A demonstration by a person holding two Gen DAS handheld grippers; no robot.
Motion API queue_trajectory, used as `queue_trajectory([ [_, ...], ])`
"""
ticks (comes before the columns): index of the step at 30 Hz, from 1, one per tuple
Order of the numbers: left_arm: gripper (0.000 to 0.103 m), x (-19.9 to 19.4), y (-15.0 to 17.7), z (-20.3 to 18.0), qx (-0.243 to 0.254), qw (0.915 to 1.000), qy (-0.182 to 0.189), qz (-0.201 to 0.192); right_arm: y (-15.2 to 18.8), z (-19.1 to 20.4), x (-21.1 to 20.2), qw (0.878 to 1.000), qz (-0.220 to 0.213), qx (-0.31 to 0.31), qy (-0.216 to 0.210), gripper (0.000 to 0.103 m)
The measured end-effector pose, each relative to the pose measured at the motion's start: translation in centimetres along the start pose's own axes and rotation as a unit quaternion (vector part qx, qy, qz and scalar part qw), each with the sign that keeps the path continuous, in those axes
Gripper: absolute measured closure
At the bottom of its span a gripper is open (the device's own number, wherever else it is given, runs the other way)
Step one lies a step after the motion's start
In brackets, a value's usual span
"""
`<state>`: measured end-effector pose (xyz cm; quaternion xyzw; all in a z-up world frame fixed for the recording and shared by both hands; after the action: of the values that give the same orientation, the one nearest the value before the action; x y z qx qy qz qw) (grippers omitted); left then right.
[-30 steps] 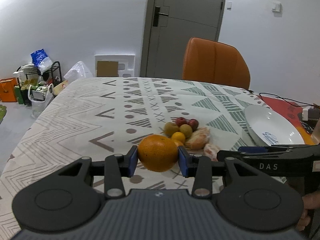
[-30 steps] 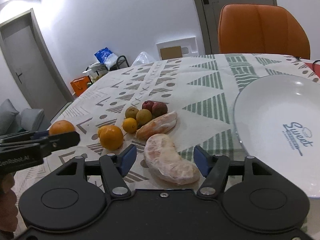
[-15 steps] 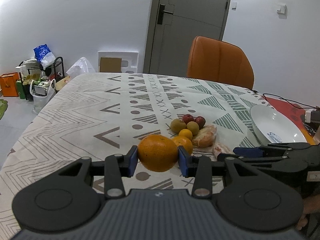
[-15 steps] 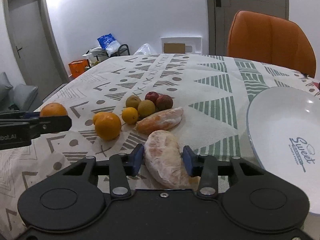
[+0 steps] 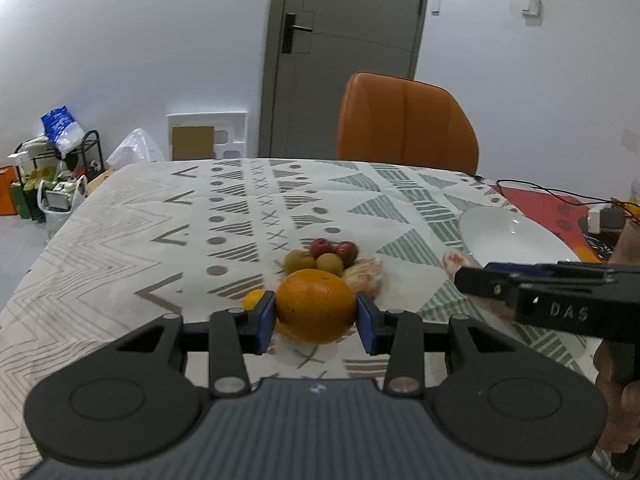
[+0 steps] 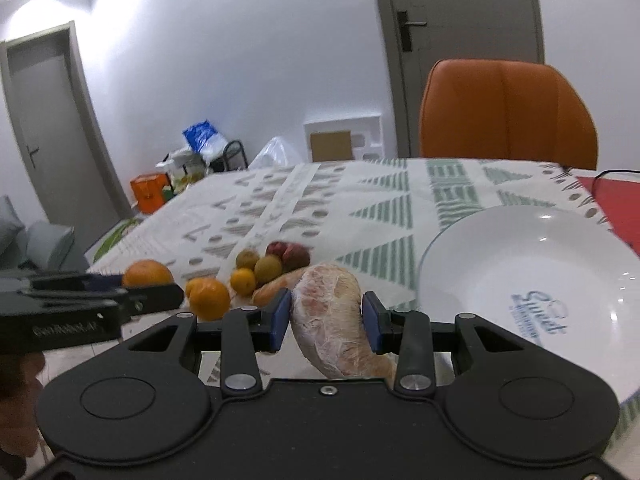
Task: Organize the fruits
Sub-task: 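Lift the pomelo segment with the right gripper toward the white plate while the left holds the orange, then lower the pomelo segment onto the white plate and open the right gripper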
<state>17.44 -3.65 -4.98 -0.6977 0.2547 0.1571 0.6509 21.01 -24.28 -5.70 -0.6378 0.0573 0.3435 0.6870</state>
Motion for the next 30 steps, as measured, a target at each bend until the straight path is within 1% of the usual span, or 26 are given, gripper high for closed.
queue_trajectory([
  [4,0.062,0.2,-0.2,-1.1,0.009,0.9999,0.007,-0.001,-0.5,-0.8,-1.1,1.0,-0.016,0.009,0.005,0.067],
  [10,0.062,0.8,-0.7,-2.6,0.022,0.9996,0.018,-0.002,-0.7,-2.7,-2.2,0.999,-0.031,0.021,0.027,0.067],
  [17,0.062,1.6,-1.2,-4.8,0.036,0.9988,0.032,-0.004,-0.5,-5.1,-3.1,0.997,-0.041,0.037,0.055,0.067],
  [25,0.062,2.6,-1.7,-6.6,0.047,0.998,0.041,-0.006,0.2,-7.9,-3.2,0.993,-0.048,0.06,0.089,0.066],
  [27,0.062,2.8,-1.9,-7.0,0.049,0.9979,0.043,-0.006,0.3,-8.5,-3.1,0.992,-0.052,0.062,0.101,0.066],
  [29,0.062,3.1,-1.9,-7.4,0.052,0.9977,0.045,-0.005,0.5,-8.8,-3.1,0.989,-0.06,0.057,0.122,0.065],
  [30,0.062,3.3,-2.0,-7.6,0.053,0.9975,0.046,-0.005,0.5,-8.9,-3.2,0.987,-0.067,0.054,0.137,0.062],
])
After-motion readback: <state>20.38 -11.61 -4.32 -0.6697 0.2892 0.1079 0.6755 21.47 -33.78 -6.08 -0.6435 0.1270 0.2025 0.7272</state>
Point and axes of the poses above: each gripper's, at about its wrist camera, not at the fingertips, and x roughly the way its jaws point, z to its left, y to its underside, the point moved 2 cm from there along x, roughly the way its jaws point, and after that the axes turned 1 degree about -z, right-handed, at the moved point
